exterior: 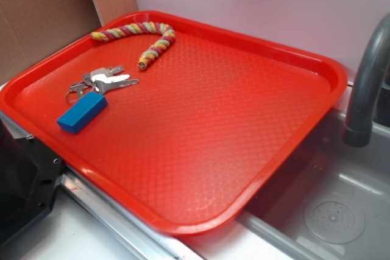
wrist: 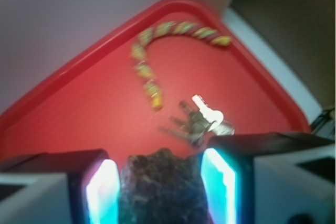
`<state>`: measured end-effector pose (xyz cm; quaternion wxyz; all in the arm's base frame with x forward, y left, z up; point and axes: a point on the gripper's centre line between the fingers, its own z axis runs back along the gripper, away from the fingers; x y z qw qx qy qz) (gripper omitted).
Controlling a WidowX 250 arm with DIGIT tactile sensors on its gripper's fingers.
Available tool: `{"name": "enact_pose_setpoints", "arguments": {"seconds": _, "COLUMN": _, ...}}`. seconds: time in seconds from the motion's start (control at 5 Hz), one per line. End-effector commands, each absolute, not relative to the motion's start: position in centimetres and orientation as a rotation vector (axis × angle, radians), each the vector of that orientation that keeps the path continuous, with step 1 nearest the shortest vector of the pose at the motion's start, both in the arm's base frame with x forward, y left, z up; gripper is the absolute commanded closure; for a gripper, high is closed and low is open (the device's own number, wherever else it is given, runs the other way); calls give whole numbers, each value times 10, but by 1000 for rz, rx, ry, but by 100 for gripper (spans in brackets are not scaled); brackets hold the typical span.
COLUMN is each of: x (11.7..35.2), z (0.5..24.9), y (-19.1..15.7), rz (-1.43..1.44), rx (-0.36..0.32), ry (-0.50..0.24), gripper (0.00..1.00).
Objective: Grab the rock.
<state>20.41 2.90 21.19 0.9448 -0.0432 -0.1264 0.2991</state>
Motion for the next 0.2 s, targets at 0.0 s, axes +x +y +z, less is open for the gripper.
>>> {"name": "enact_pose_setpoints", "arguments": {"seconds": 0.0, "x": 196, "z": 216, "y": 46, "rz": 533, "rx": -171, "ry": -151, "gripper": 100}}
